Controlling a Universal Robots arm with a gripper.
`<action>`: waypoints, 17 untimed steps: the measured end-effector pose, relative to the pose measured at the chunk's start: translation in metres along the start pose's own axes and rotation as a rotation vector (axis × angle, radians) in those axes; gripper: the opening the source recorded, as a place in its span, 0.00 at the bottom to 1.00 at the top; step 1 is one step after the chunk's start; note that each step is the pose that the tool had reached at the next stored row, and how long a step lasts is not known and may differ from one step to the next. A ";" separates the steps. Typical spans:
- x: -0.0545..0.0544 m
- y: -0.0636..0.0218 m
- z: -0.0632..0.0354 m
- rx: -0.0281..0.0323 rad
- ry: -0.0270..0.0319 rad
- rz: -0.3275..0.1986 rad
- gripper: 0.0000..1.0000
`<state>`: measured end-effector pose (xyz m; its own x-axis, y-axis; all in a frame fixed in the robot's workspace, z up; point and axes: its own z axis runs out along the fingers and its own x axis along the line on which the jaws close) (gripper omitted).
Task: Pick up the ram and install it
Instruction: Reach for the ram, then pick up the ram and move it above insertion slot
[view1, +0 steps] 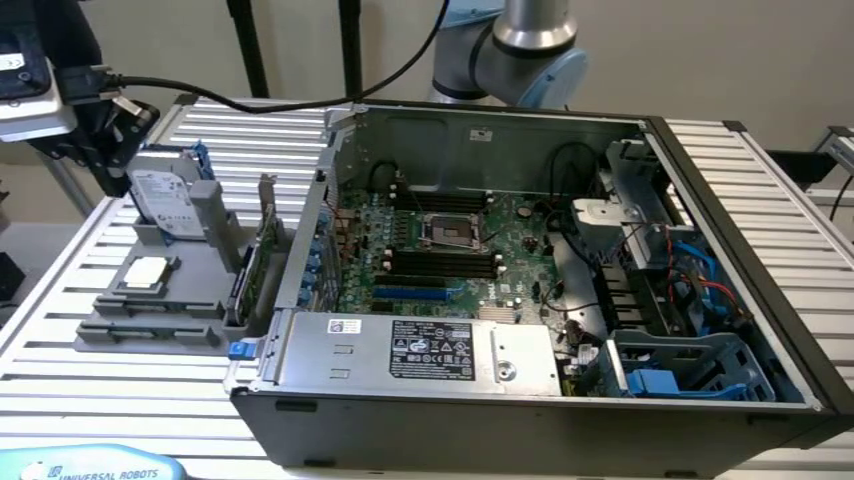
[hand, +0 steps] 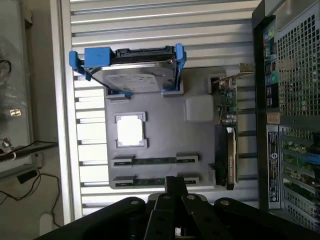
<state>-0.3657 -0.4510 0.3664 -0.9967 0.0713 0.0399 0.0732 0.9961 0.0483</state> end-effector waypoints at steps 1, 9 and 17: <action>0.004 -0.0012 0.0007 0.0001 0.0008 0.000 0.11; 0.013 -0.0042 0.0024 0.0002 0.0023 0.000 0.11; 0.013 -0.0042 0.0025 0.0002 0.0022 0.000 0.11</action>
<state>-0.3791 -0.4541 0.3642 -0.9966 0.0713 0.0421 0.0733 0.9961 0.0482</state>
